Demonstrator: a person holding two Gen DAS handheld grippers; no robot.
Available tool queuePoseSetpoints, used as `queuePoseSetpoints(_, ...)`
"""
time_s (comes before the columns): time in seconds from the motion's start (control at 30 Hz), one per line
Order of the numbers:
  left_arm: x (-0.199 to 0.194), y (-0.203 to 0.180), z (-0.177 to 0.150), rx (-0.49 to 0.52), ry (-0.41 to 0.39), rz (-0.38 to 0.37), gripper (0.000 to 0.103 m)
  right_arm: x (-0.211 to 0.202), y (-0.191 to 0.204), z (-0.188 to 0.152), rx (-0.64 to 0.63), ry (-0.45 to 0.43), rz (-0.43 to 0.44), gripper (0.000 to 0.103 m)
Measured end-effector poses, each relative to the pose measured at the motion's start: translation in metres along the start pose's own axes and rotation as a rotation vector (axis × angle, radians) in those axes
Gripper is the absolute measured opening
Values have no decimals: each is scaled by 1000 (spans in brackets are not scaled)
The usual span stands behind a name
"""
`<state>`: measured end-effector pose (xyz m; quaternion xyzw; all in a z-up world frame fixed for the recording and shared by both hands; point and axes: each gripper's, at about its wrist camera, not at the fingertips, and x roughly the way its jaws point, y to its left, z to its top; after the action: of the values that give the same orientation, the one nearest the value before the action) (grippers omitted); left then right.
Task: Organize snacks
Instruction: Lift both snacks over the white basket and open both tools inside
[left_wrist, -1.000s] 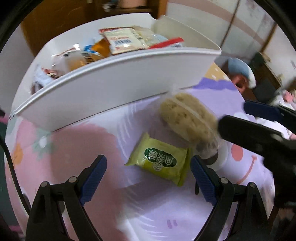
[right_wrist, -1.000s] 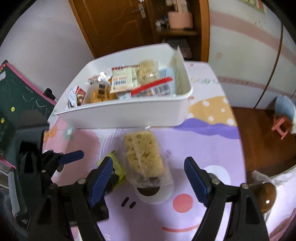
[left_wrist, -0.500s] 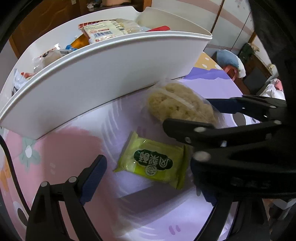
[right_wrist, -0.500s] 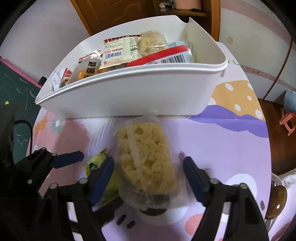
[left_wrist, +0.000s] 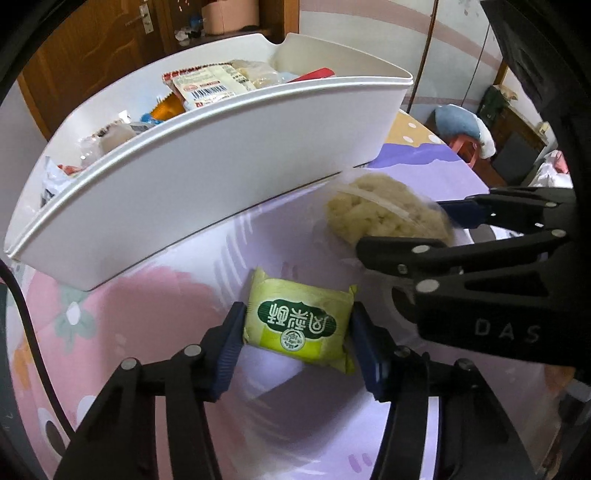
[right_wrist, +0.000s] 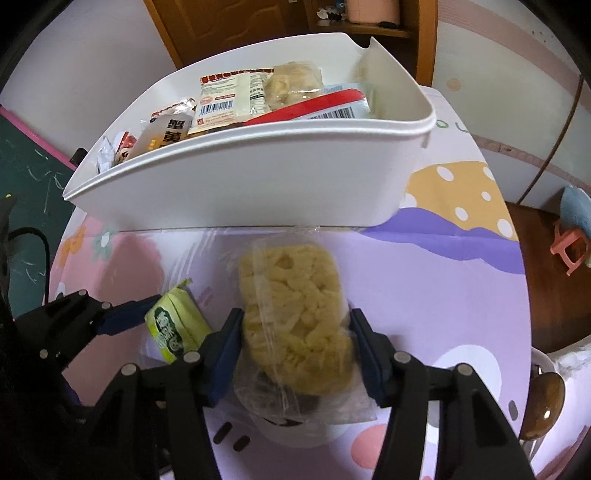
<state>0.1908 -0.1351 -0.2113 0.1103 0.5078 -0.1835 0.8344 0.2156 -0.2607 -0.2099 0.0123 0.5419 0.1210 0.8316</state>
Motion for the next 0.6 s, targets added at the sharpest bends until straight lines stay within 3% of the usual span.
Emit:
queuePoseSetpoints(0.2,-20,6,-4,5,-9,38,53,-15,11,-5,-19,-13,4,55)
queuePoseSetpoints(0.6,-157,58,11,-24,-173,112,53,-119,38,1,-82,-182,46,55)
